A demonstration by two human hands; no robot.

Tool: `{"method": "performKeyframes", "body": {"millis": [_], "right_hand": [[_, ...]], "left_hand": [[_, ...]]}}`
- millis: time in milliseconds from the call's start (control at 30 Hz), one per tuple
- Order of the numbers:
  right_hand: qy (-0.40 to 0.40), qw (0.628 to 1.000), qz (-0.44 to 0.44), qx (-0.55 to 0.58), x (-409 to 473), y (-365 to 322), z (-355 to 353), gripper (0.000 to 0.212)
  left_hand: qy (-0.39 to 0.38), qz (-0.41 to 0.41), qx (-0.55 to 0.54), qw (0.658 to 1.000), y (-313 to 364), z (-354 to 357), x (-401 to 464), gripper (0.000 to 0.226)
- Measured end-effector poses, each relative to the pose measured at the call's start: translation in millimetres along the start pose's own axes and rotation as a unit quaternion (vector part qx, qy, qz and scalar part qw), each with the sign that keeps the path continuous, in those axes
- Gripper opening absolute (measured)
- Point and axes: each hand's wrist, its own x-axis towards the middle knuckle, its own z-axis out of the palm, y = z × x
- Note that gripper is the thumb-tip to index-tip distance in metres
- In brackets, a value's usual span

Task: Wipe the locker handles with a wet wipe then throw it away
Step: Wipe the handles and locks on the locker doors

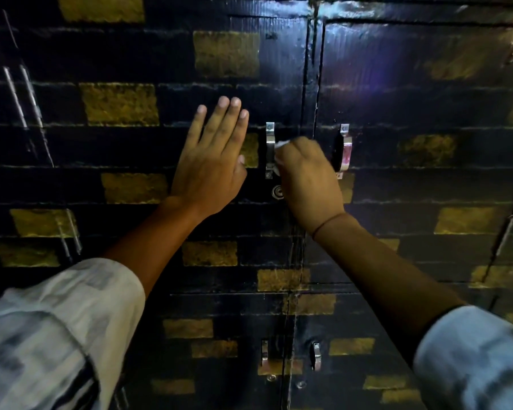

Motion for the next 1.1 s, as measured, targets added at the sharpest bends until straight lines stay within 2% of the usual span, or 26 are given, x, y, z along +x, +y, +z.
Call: {"method": "performKeyframes", "body": {"millis": [67,167,333,467,533,600,667,733,833,933,1100], "right_hand": [[0.000,0.999,0.030,0.046,4.1,1.4,-6.2,0.006],[0.063,0.989,0.054,0.120,26.6,-4.6,-15.9,0.010],[-0.010,0.984,0.018,0.176,7.2,-10.5,-12.3,0.006],[-0.058,0.986,0.021,0.154,4.1,-5.8,-24.0,0.008],[-0.039,0.987,0.034,0.153,8.9,-2.5,-38.4,0.010],[0.013,0.984,0.063,0.164,11.9,7.9,-55.2,0.012],[0.054,0.986,0.090,0.126,14.1,27.1,-67.9,0.018],[0.041,0.991,0.106,0.072,15.2,50.1,-75.1,0.029],[-0.009,0.998,0.054,0.023,8.7,68.1,-76.5,0.037],[-0.028,0.999,0.020,0.033,0.9,74.0,-75.7,0.038],[-0.010,0.994,0.074,0.074,-0.6,79.5,-72.2,0.027]], "left_hand": [[0.000,0.005,0.000,1.000,0.7,-2.8,-0.4,0.066],[-0.006,0.011,-0.001,1.000,1.6,-6.5,1.1,0.065],[-0.024,0.003,0.004,1.000,3.3,-10.5,2.1,0.064],[0.017,-0.010,-0.051,0.998,5.4,-18.0,14.5,0.055],[0.049,-0.015,-0.092,0.994,15.2,-22.9,27.3,0.053],[0.072,-0.014,-0.116,0.991,31.4,-26.7,40.6,0.051],[0.073,-0.007,-0.119,0.990,47.2,-27.7,51.9,0.052],[0.046,0.006,-0.106,0.993,63.0,-23.9,59.9,0.058],[-0.038,0.026,-0.048,0.998,79.2,-11.8,64.9,0.076],[-0.083,0.020,0.015,0.996,86.9,-3.9,63.4,0.086],[-0.095,0.005,0.025,0.995,102.3,-3.1,60.7,0.083]]}}
